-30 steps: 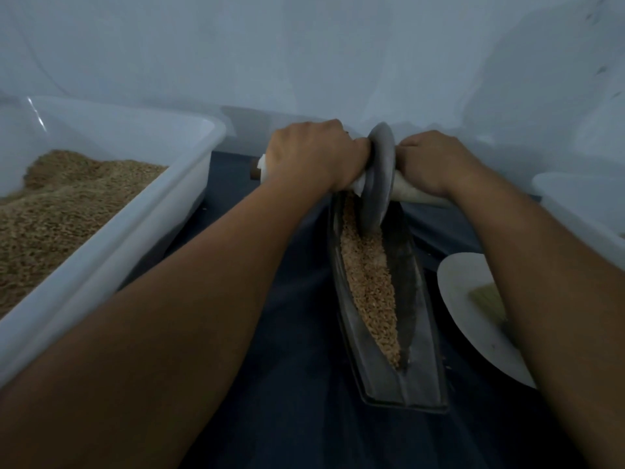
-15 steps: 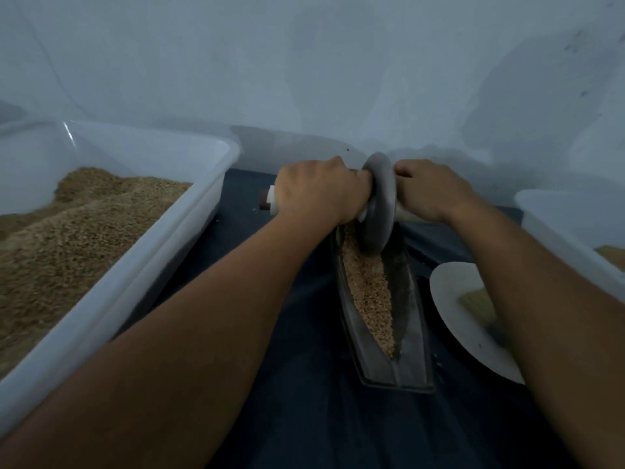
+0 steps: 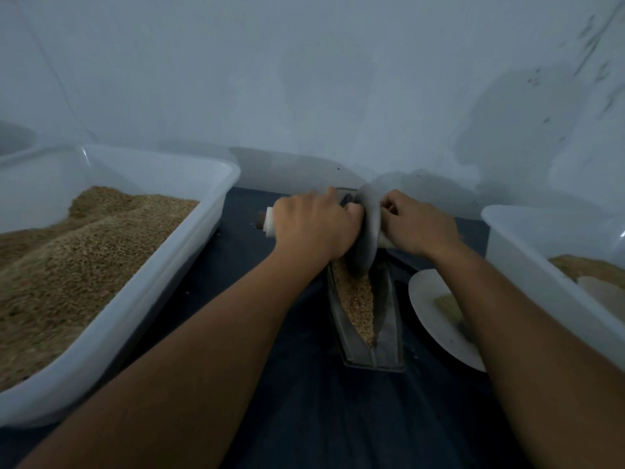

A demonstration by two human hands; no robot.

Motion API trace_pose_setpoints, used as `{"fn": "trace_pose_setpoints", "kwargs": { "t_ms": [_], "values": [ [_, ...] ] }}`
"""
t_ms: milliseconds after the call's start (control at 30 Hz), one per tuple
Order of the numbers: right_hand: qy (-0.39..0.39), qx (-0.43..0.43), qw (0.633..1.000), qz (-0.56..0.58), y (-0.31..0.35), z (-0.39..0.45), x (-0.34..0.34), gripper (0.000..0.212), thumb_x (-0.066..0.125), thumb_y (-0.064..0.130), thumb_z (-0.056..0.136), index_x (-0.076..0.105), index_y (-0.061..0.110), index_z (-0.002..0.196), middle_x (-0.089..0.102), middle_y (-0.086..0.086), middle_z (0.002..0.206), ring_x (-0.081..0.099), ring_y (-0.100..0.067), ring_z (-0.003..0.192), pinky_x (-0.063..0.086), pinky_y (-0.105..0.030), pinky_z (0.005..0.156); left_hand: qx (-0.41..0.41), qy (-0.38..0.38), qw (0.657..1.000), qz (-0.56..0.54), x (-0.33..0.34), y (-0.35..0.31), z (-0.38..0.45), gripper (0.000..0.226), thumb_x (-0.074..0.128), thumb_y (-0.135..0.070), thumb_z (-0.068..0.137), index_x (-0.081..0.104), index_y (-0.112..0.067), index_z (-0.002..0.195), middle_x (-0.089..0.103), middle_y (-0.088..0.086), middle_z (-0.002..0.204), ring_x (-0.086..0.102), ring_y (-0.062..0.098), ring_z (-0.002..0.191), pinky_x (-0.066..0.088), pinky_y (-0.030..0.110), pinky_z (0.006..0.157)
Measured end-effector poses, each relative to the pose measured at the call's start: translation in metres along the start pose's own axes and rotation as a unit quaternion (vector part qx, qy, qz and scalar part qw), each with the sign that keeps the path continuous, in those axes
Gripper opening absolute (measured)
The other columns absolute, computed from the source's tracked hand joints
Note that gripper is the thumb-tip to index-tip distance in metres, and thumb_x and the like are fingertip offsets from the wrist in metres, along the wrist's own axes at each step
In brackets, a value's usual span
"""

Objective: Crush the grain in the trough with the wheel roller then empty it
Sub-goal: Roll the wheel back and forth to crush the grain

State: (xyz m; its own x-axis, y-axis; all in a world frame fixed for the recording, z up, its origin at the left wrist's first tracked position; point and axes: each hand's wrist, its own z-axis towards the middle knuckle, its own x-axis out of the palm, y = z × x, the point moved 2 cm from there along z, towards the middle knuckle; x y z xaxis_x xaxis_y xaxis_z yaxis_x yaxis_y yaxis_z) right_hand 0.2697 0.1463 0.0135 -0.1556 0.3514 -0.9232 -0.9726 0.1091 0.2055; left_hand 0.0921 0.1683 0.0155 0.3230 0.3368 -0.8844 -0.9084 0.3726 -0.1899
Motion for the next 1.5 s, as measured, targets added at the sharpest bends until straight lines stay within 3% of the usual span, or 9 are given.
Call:
{"fn": "trace_pose_setpoints", "kwargs": {
  "t_ms": [133,367,567,767,900,1000,1133,1300,1500],
  "values": [
    [-0.023,0.003,1.0,-0.009,0.001,-0.016,-0.001,0.062,0.007,0.073,0.071,0.051,0.04,0.1,0.053,0.009,0.081,0.046,-0.014,0.068,0.023,-0.029,0.053,0.016,-0.01,1.0,0.0,-0.003,-0.002,-0.009,0.036,0.025,-0.053,0.093,0.045,-0.024,0.09,0.051,0.004,0.082,0.045,0.025,0.069,0.031,0.038,0.066],
    [-0.056,-0.003,0.998,-0.039,0.009,-0.033,-0.004,0.05,0.009,0.068,0.08,0.046,0.035,0.087,0.044,0.014,0.067,0.037,-0.003,0.059,0.022,-0.028,0.051,0.065,-0.031,0.997,-0.002,-0.006,0.003,-0.026,0.029,0.021,-0.047,0.101,0.04,-0.026,0.092,0.063,0.009,0.098,0.06,0.032,0.083,0.036,0.04,0.07],
    [-0.079,-0.009,0.995,-0.053,0.011,-0.044,-0.003,0.05,0.011,0.065,0.086,0.049,0.032,0.085,0.046,0.014,0.068,0.041,-0.008,0.06,0.021,-0.027,0.051,0.063,-0.028,0.998,0.0,-0.008,0.003,-0.033,0.044,0.02,-0.05,0.099,0.053,-0.022,0.105,0.063,0.01,0.1,0.06,0.032,0.086,0.043,0.043,0.078],
    [-0.07,-0.006,0.996,-0.058,0.012,-0.043,-0.004,0.049,0.012,0.063,0.086,0.049,0.032,0.084,0.045,0.014,0.068,0.041,-0.013,0.062,0.022,-0.029,0.052,0.057,-0.027,0.998,-0.001,-0.007,0.004,-0.03,0.041,0.02,-0.052,0.097,0.05,-0.024,0.097,0.062,0.009,0.098,0.055,0.028,0.079,0.036,0.041,0.071],
    [-0.061,-0.007,0.997,-0.057,0.011,-0.039,-0.004,0.043,0.016,0.061,0.089,0.048,0.032,0.085,0.045,0.013,0.068,0.039,-0.007,0.059,0.022,-0.029,0.052,0.057,-0.03,0.998,-0.007,-0.003,0.004,-0.025,0.033,0.021,-0.052,0.096,0.043,-0.027,0.092,0.063,0.009,0.098,0.058,0.031,0.083,0.032,0.041,0.07],
    [-0.049,-0.004,0.997,-0.052,0.009,-0.032,-0.003,0.038,0.021,0.059,0.094,0.047,0.033,0.087,0.042,0.014,0.067,0.034,-0.004,0.058,0.021,-0.028,0.052,0.053,-0.027,0.998,-0.004,-0.001,0.004,-0.019,0.039,0.022,-0.053,0.095,0.05,-0.025,0.095,0.064,0.009,0.098,0.059,0.031,0.084,0.033,0.041,0.071],
    [-0.05,0.004,0.998,-0.043,0.008,-0.022,-0.001,0.046,0.017,0.063,0.086,0.052,0.034,0.093,0.041,0.013,0.067,0.032,-0.004,0.057,0.019,-0.028,0.051,0.043,-0.015,0.999,-0.003,0.001,0.005,-0.008,0.043,0.022,-0.052,0.094,0.053,-0.023,0.096,0.065,0.01,0.1,0.06,0.032,0.086,0.036,0.041,0.072],
    [-0.044,0.009,0.998,-0.037,0.003,-0.008,0.002,0.056,0.013,0.068,0.078,0.055,0.036,0.098,0.051,0.008,0.081,0.044,-0.019,0.07,0.024,-0.031,0.055,0.028,-0.009,1.0,0.0,0.004,0.004,0.002,0.042,0.022,-0.052,0.093,0.051,-0.023,0.09,0.064,0.009,0.095,0.049,0.027,0.074,0.036,0.04,0.07],
    [-0.018,0.014,1.0,-0.01,0.0,0.009,0.005,0.051,0.017,0.067,0.079,0.054,0.038,0.097,0.057,0.006,0.091,0.048,-0.021,0.078,0.03,-0.033,0.059,0.021,-0.015,1.0,0.002,0.007,0.003,0.02,0.04,0.023,-0.054,0.093,0.05,-0.024,0.09,0.065,0.008,0.097,0.046,0.026,0.073,0.033,0.038,0.068]
  ]
}}
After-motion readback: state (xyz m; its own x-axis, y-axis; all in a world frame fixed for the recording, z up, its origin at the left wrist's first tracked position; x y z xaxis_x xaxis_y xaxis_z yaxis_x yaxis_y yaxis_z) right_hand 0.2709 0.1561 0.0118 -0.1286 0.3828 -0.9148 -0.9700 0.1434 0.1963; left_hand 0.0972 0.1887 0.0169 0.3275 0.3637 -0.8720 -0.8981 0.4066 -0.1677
